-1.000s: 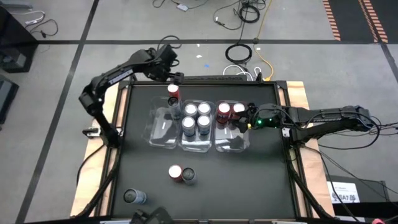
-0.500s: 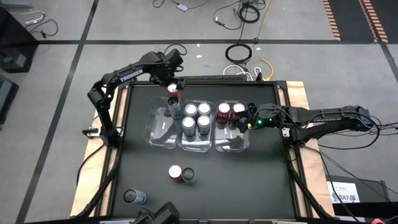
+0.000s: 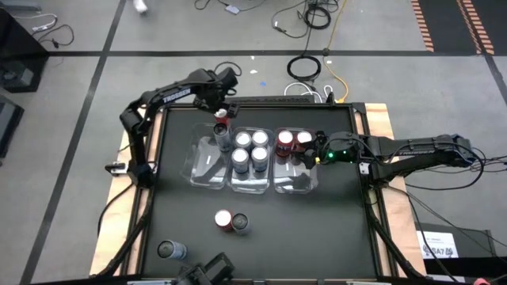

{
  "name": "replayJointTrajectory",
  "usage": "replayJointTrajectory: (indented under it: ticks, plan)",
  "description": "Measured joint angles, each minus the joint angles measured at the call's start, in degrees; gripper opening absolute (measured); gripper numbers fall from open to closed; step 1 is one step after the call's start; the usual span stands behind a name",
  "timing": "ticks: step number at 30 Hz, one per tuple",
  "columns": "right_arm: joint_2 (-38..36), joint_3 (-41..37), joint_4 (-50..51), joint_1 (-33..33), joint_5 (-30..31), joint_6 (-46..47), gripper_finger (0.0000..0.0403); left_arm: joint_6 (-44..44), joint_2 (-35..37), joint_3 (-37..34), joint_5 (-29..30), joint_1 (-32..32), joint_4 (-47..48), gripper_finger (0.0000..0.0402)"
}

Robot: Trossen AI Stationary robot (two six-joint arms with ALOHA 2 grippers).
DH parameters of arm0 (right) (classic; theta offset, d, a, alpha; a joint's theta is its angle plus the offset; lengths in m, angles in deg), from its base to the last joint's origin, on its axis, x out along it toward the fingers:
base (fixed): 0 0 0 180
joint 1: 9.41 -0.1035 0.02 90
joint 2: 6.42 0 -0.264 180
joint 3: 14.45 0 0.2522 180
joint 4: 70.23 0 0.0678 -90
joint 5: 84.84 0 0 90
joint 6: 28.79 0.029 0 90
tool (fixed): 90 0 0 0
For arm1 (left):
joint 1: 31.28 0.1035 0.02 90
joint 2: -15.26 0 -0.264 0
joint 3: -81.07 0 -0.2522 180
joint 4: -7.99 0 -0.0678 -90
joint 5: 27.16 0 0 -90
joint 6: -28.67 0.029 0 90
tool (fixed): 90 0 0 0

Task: Sort soda cans
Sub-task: Move the top red soda can to the center of the table

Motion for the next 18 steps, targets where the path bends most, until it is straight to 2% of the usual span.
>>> replayJointTrajectory:
  ticks: [4, 14, 18]
  plan:
    - [0.00, 0.00, 0.00, -0.02, 0.00, 0.00, 0.0336, 2.54, -1.85, 0.00, -0.22, 0.00, -1.28, 0.0400]
    - [0.00, 0.00, 0.00, -0.01, -0.22, 0.00, 0.0336, 2.63, -4.42, 0.00, -0.40, 0.00, -1.39, 0.0399]
    - [0.00, 0.00, 0.00, -0.02, -0.22, 0.00, 0.0336, 2.59, -4.34, 0.00, 0.29, 0.00, -1.46, 0.0379]
